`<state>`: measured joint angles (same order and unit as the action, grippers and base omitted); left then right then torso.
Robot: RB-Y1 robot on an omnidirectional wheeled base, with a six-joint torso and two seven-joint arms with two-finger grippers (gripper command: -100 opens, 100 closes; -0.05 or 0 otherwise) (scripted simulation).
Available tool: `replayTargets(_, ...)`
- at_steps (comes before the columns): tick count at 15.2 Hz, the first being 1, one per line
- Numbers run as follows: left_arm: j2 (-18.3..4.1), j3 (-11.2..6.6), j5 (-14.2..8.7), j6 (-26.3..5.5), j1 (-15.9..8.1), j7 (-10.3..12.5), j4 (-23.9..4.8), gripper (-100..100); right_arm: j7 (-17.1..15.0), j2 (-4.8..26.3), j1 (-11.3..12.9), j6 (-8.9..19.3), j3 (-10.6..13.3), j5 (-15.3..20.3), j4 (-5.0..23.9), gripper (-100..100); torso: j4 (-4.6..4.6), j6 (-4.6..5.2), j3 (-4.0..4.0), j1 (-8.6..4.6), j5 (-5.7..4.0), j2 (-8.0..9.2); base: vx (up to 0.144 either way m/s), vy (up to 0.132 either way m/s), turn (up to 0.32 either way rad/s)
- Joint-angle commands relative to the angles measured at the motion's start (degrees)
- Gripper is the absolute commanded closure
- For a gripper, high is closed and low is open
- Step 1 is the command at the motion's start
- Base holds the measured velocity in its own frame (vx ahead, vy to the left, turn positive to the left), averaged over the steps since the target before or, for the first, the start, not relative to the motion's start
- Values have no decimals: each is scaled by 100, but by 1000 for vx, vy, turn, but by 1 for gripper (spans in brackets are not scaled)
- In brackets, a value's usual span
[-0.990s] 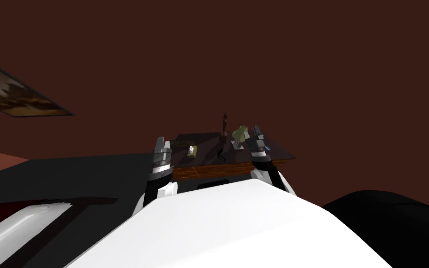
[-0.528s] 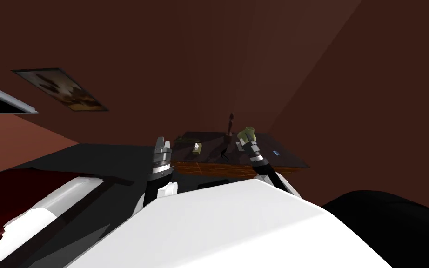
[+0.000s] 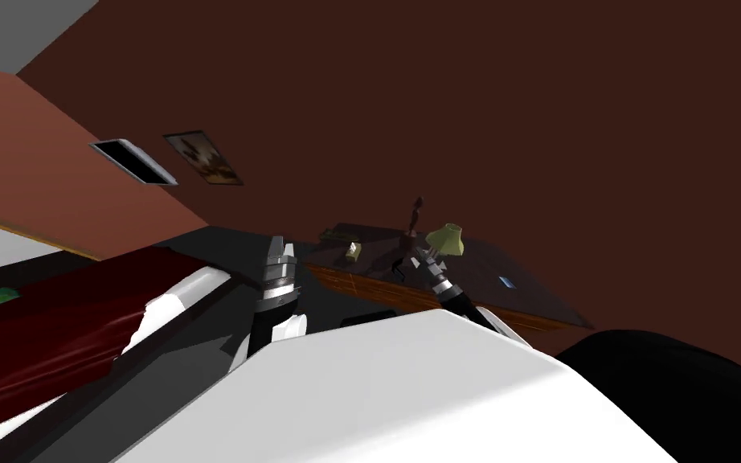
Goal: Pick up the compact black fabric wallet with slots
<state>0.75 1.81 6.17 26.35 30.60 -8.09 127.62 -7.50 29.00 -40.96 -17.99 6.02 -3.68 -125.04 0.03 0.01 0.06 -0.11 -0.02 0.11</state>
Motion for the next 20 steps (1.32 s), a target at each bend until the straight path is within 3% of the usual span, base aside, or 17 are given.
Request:
replayTargets(1,0,0,0,0,0,0,0,0,-107,286,-230,181,118,38,57,-100,0,0,0,0,0,0,-27,8,343)
replayTargets(2,0,1,0,0,-2,0,0,0,-107,349,-230,181,118,38,57,-100,-1,-7,0,3,0,0,-29,8,389)
replayTargets(3,0,1,0,0,-1,0,0,0,-202,521,-393,299,224,71,188,-100,0,-5,-1,4,1,-1,-29,14,411)
replayTargets(5,0,1,0,0,-1,0,0,0,-202,612,-393,299,224,71,188,-100,-1,-5,-1,5,1,-2,-21,9,257)
replayTargets(6,0,0,0,0,0,0,0,0,-299,844,-558,422,332,105,324,-100,-1,-1,-2,4,1,-4,-16,15,332)
replayTargets(11,0,1,0,0,-1,0,0,0,-496,1365,-898,682,548,174,610,-100,-3,-7,-6,8,2,-11,-8,21,434)
replayTargets(14,0,1,0,0,-2,0,0,0,-696,1739,-1245,960,764,244,909,-100,-4,-10,-9,9,2,-16,7,28,528)
replayTargets(16,0,0,0,0,-1,0,0,0,-696,1833,-1245,960,764,244,909,-100,-4,-8,-12,8,2,-20,16,15,343)
replayTargets(19,0,0,0,0,-1,0,0,0,-896,2208,-1595,1249,981,312,1212,-100,-5,-7,-13,6,2,-23,23,18,474)
replayTargets(20,0,1,0,0,-1,0,0,0,-896,2271,-1595,1249,981,312,1212,-100,-6,-8,-14,4,1,-24,28,11,482)
